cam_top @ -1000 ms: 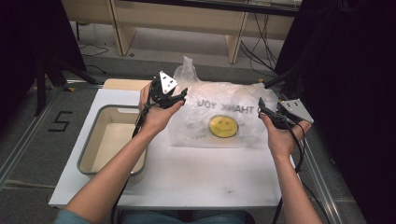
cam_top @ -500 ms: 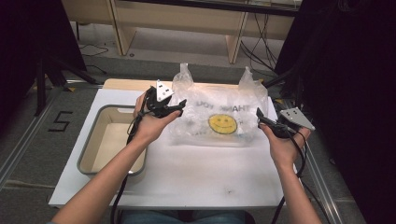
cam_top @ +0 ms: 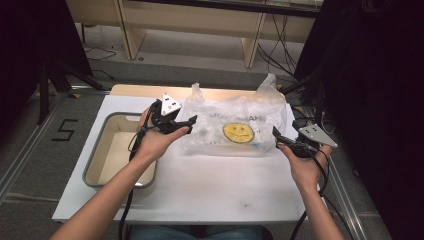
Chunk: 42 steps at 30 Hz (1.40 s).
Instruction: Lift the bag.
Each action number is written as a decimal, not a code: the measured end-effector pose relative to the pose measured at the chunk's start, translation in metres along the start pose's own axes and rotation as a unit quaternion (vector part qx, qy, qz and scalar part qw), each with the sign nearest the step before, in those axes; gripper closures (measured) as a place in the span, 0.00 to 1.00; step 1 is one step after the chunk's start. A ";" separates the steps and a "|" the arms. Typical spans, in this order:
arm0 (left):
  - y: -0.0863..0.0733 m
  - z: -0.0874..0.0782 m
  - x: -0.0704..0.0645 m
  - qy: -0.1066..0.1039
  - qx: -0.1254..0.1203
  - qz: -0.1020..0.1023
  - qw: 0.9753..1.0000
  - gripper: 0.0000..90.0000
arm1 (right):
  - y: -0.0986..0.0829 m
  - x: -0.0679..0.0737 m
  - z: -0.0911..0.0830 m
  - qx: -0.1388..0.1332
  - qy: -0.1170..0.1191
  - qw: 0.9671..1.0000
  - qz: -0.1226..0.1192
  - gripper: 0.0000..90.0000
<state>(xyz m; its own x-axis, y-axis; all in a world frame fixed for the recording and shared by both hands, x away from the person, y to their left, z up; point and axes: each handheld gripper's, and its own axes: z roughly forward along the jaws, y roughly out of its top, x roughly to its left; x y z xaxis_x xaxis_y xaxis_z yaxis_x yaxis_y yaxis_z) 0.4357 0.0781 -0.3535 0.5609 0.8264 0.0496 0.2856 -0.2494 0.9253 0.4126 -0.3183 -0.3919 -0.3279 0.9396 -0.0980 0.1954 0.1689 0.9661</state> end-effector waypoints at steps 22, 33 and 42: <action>-0.010 -0.026 -0.006 -0.029 0.013 0.004 0.999 0.37 | -0.007 0.003 -0.019 0.012 0.034 0.999 -0.010 0.30; -0.022 -0.042 -0.009 -0.044 0.027 0.011 0.999 0.36 | -0.017 0.000 -0.031 0.029 0.057 0.998 -0.009 0.30; -0.031 -0.054 -0.008 -0.050 0.032 0.012 0.998 0.36 | -0.026 -0.001 -0.041 0.046 0.071 0.996 -0.010 0.31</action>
<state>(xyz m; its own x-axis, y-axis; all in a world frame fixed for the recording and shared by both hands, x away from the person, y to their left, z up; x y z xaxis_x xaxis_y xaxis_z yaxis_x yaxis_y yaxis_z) 0.3806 0.1065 -0.3629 0.6423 0.7659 0.0295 0.3197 -0.3026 0.8979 0.3702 -0.3361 -0.4068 -0.4587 0.8854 -0.0753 0.2696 0.2194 0.9377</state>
